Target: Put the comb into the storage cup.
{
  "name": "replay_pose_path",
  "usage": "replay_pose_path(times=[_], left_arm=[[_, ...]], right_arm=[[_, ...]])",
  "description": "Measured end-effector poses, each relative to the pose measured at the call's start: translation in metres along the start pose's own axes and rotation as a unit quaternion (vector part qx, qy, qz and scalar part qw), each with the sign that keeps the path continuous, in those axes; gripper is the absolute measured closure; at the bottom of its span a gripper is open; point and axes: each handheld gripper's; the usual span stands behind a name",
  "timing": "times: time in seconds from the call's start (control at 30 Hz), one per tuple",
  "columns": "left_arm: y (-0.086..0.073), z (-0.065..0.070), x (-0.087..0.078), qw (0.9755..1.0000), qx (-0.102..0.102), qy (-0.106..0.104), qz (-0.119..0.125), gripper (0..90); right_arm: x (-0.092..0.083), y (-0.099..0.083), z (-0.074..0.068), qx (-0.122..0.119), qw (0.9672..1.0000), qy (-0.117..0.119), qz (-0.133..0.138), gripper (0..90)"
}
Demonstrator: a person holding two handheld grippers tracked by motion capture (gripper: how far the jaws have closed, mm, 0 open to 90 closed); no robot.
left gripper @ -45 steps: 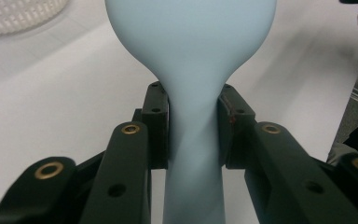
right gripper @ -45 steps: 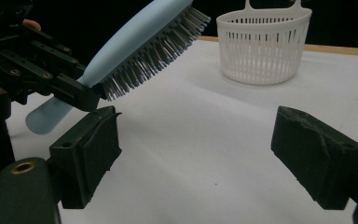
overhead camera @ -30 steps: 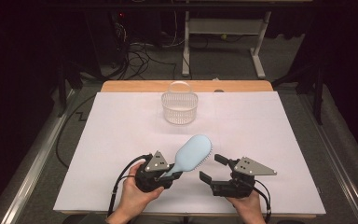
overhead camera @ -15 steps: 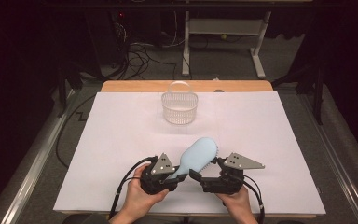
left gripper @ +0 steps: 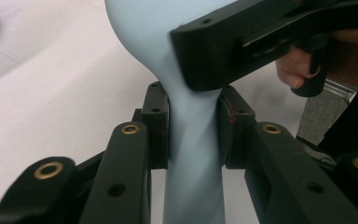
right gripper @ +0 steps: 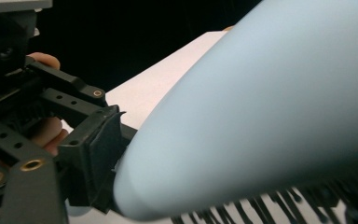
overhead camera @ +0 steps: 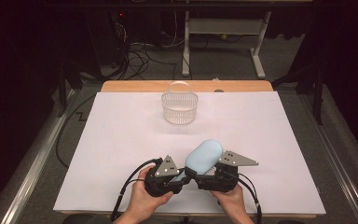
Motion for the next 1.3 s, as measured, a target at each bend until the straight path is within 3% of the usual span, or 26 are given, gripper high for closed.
replay_pose_path(times=[0.57,1.17,1.3], left_arm=[[0.002,0.0,0.001,1.0,0.0,-0.001,-0.005,69.4],[0.002,-0.001,0.0,1.0,0.0,-0.008,0.003,68.4],[0.003,-0.003,-0.001,0.9999,-0.001,-0.015,0.009,67.6]], right_arm=[[-0.002,0.007,0.003,0.061,0.9976,0.021,-0.025,36.5],[-0.003,0.016,0.002,0.073,0.9952,0.052,-0.039,53.5],[-0.003,0.017,0.006,0.095,0.9923,0.069,-0.039,55.2]])
Point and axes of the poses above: each handheld gripper's, and its own axes: x roughly forward along the jaws, y roughly out of its top, z roughly to its right, and after that the axes turned 5 degrees about z, right-handed
